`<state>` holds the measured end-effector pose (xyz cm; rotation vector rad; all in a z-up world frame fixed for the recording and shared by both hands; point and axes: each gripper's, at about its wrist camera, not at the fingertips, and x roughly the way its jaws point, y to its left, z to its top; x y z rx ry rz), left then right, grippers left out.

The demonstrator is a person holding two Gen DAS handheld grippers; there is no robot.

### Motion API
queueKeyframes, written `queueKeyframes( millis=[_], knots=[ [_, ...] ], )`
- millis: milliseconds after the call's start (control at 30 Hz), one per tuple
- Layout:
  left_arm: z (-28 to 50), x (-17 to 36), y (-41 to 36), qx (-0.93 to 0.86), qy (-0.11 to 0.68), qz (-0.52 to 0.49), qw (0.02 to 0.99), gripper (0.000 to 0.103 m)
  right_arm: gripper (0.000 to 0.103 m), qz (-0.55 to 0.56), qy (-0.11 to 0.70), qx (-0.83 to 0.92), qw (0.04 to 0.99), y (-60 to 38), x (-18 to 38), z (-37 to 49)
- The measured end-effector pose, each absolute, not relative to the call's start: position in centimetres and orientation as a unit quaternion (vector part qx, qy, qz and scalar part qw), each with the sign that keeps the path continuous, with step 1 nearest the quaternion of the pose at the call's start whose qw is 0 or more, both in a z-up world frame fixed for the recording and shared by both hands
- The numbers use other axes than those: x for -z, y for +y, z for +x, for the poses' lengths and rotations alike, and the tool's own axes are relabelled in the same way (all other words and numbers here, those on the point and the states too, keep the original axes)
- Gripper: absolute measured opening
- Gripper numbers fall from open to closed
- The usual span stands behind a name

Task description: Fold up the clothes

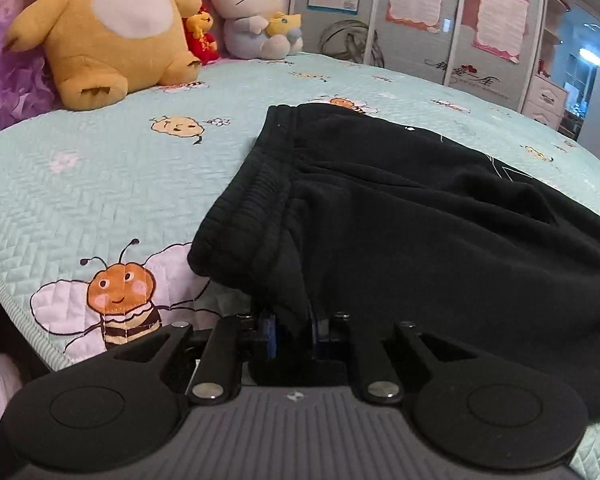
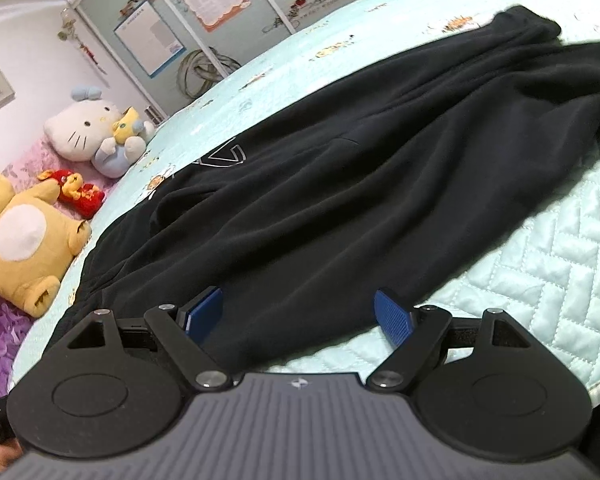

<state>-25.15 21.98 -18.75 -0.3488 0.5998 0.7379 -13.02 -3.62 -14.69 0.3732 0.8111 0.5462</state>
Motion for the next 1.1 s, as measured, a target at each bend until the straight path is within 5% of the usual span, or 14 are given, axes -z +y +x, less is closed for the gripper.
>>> queueKeyframes(
  millis=[600,900,933,967,1100],
  knots=[
    [-24.9,19.9,21.4,-0.347,0.271,-0.12,0.89,0.039,0.083,-0.013,0.414,-0.481,0.773,24.2,2.8,-12.4],
    [-25.3,20.0,22.3,-0.335,0.27,-0.139,0.892,0.044,0.082,-0.233,0.496,-0.447,0.707,47.4,10.4,-13.3],
    [-25.4,20.0,22.5,-0.333,0.269,-0.142,0.893,0.044,0.076,-0.263,0.493,-0.435,0.706,48.4,11.5,-13.4],
    [-25.5,19.9,22.6,-0.33,0.268,-0.146,0.893,0.044,0.056,-0.289,0.483,-0.421,0.711,48.4,12.2,-13.5],
    [-25.9,19.8,23.3,-0.322,0.262,-0.17,0.894,0.046,0.022,-0.248,0.467,-0.412,0.742,44.0,10.5,-11.8]
  ],
)
